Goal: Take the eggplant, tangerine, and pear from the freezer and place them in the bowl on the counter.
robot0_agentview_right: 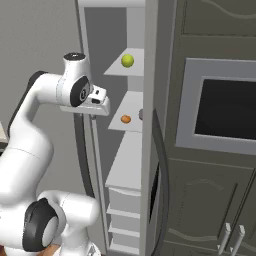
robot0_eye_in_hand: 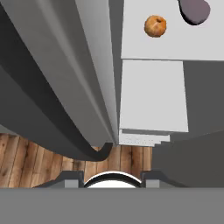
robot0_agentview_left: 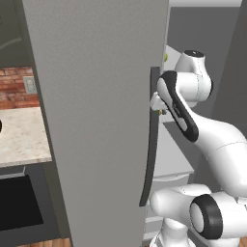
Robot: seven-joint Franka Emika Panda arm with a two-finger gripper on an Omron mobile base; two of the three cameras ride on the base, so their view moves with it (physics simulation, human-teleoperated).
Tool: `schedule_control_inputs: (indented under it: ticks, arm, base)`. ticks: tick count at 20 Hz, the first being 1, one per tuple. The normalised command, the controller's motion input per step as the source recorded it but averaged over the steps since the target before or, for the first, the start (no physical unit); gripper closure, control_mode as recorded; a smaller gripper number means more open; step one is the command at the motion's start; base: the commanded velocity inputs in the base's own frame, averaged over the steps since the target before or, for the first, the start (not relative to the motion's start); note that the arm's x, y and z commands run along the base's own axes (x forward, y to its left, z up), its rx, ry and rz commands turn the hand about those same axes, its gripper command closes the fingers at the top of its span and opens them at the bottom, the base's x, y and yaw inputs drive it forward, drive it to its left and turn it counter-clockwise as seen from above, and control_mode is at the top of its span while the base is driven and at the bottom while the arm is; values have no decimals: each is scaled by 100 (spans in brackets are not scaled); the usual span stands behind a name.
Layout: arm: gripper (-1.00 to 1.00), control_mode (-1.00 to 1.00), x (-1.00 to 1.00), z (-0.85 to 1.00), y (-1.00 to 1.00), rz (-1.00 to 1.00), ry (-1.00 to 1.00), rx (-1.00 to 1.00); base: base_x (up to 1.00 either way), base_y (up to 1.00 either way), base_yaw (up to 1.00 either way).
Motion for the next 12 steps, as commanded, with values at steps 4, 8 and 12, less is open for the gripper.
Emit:
schedule_control_inputs:
  ticks: [4, 8, 12]
  arm:
    - [-100, -100, -20, 0, 0, 0, -1, 0]
    - [-100, -100, -44, 0, 0, 0, -2, 0]
    - [-100, -100, -48, 0, 0, 0, -1, 0]
  base:
    - [0, 0, 0]
    - [0, 0, 0]
    - [0, 0, 0]
